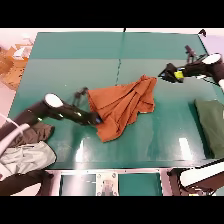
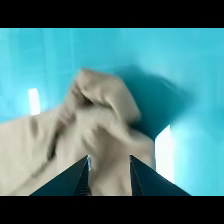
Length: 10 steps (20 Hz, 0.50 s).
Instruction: Fold the shirts.
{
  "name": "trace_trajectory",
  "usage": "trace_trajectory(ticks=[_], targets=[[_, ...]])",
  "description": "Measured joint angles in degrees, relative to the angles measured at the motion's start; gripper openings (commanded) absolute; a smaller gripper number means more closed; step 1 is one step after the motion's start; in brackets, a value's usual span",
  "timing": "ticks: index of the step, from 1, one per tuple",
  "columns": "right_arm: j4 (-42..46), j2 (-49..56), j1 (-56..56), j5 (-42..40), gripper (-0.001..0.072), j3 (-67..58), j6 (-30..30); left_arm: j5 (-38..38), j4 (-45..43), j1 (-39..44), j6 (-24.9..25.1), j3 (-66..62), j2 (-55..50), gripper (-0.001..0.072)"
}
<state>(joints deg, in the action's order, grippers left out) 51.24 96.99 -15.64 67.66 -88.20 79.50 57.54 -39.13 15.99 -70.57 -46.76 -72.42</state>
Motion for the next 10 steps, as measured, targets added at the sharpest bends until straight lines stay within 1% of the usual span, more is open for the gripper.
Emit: trace_trajectory(ticks=[3, 5, 7, 10], targets=[[0.6, -3.6, -4.2, 4.7, 0.0279, 6.1, 0.0, 1.4, -1.6, -10.0, 1.8, -4.0, 0.0, 0.0502], [0.7, -7.2, -5.4, 5.8, 0.0279, 13.6, -0.3, 0.8, -2.1, -13.7, 3.6, -5.3, -0.4, 0.0501], [0.8, -11.5, -5.3, 5.6, 0.028, 22.6, -0.4, -1.5, -2.4, -15.7, 4.9, -6.0, -1.7, 0.0501], [-0.4, -18.3, -1.9, 2.4, 0.0281, 37.5, -0.6, -3.0, -1.7, -16.3, 6.8, -6.5, -5.4, 0.0501]])
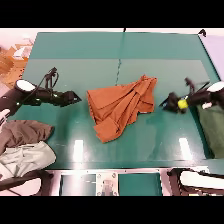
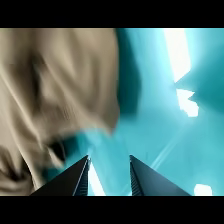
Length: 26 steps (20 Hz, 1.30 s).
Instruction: Fold the shirts.
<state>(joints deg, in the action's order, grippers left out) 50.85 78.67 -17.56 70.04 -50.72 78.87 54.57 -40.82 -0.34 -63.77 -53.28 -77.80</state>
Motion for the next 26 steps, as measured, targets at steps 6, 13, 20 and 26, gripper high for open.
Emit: trace_trajectory(ticks=[6, 13, 20, 26], targets=[[-13.5, -5.5, 16.1, -14.7, 0.0339, 19.5, -3.1, 0.9, 5.0, -0.3, 3.6, -0.3, -4.7, 0.0501], [-21.4, -0.4, 26.4, -28.5, 0.0096, 18.0, -4.3, 9.7, 6.3, 0.2, 4.7, 2.6, -5.5, 0.0501], [-22.2, 2.8, 28.2, -29.0, 0.0019, 14.9, -4.9, -0.2, 8.8, 12.4, 4.9, 8.3, -5.7, 0.0436], [-21.7, 2.5, 27.1, -26.0, 0.0018, 14.5, -5.3, -2.2, 6.8, 16.2, 3.8, 9.0, -5.4, 0.0022]])
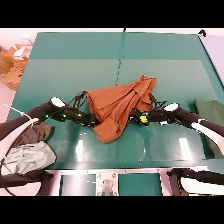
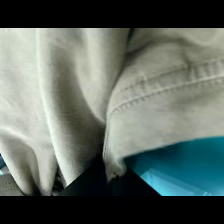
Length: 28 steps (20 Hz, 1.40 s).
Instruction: Fold the shirts.
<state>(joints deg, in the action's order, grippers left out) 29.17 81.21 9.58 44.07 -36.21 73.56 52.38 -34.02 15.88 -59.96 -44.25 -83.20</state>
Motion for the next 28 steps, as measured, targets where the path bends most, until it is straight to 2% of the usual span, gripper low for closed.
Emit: trace_trajectory(ticks=[4, 9, 13, 16, 19, 21, 24, 28], targets=[[2.8, -4.9, -7.6, 6.5, 0.0018, -2.6, -0.4, 2.6, -2.3, -5.8, -1.1, -0.4, 3.9, 0.0022], [3.1, -18.9, -23.0, 21.7, 0.0018, -16.4, 0.2, 11.0, -1.5, -15.5, -2.4, -10.5, 16.7, 0.0022], [1.7, -30.4, -33.5, 28.3, 0.0018, -36.3, 1.0, 15.9, 0.8, -19.5, -5.1, -29.4, 28.3, 0.0022], [0.9, -36.2, -38.9, 29.2, 0.0018, -52.1, 2.6, 16.3, 0.0, -20.4, -8.6, -46.6, 33.3, 0.0022], [2.3, -39.8, -41.5, 27.6, 0.0018, -65.4, 5.7, 16.4, -7.4, -20.7, -14.4, -62.4, 35.4, 0.0022], [3.8, -41.3, -42.2, 26.9, 0.0018, -71.0, 7.6, 17.4, -14.3, -20.9, -17.8, -68.6, 36.1, 0.0022], [5.9, -42.1, -42.8, 27.5, 0.0019, -73.7, 9.6, 21.5, -24.3, -20.9, -20.6, -70.0, 36.2, 0.0022], [6.4, -42.6, -42.9, 29.0, 0.0019, -64.7, 9.6, 23.1, -27.5, -20.9, -21.0, -59.3, 34.9, 0.0022]])
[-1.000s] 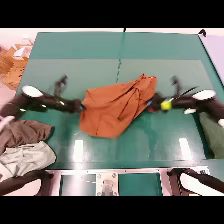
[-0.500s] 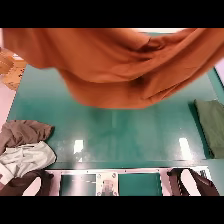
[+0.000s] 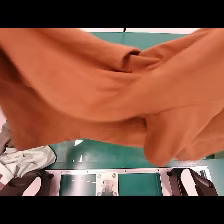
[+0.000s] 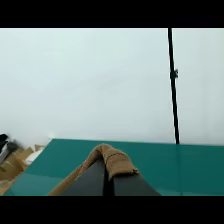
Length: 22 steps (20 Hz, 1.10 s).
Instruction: Fold the shirts.
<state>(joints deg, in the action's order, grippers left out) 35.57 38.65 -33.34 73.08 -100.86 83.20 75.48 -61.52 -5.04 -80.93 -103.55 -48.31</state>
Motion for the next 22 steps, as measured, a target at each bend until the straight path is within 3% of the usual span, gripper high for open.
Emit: trace_trajectory(ticks=[3, 6, 9, 12, 13, 14, 15, 17, 18, 22], targets=[[0.3, 1.3, 0.9, -3.4, 0.0019, 15.6, -3.9, -2.8, 3.3, 0.0, 3.1, 14.4, -3.4, 0.0022], [0.0, 7.3, 4.7, -11.9, 0.0019, 33.2, -10.1, -10.7, 10.9, 0.2, 8.6, 29.2, -10.9, 0.0022], [-0.9, 19.5, 9.7, -21.8, 0.0019, 43.2, -16.0, -20.1, 21.0, 2.5, 16.3, 36.9, -23.7, 0.0023], [-3.8, 34.8, 12.5, -27.5, 0.0021, 44.1, -20.5, -26.5, 32.0, 5.6, 24.2, 36.4, -37.2, 0.0024], [-4.3, 39.1, 12.9, -28.2, 0.008, 43.0, -21.3, -27.9, 34.9, 6.2, 26.0, 35.1, -40.4, 0.0157], [-4.9, 43.1, 13.0, -28.3, 0.0188, 41.4, -22.0, -28.9, 36.7, 6.5, 27.4, 33.7, -43.0, 0.0482], [-5.3, 46.0, 13.0, -28.0, 0.0227, 39.7, -22.5, -29.4, 37.8, 6.5, 28.3, 32.2, -45.2, 0.0539], [-5.0, 49.8, 11.7, -24.8, 0.0227, 35.8, -23.2, -27.6, 39.3, 4.9, 28.5, 28.7, -47.5, 0.0542], [-4.7, 50.9, 10.4, -22.9, 0.0268, 33.6, -23.3, -24.9, 39.2, 3.3, 27.9, 26.8, -48.3, 0.0541], [-0.6, 50.9, 2.5, -10.4, 0.028, 29.7, -22.1, -6.4, 33.7, -5.5, 21.1, 20.4, -49.6, 0.0542]])
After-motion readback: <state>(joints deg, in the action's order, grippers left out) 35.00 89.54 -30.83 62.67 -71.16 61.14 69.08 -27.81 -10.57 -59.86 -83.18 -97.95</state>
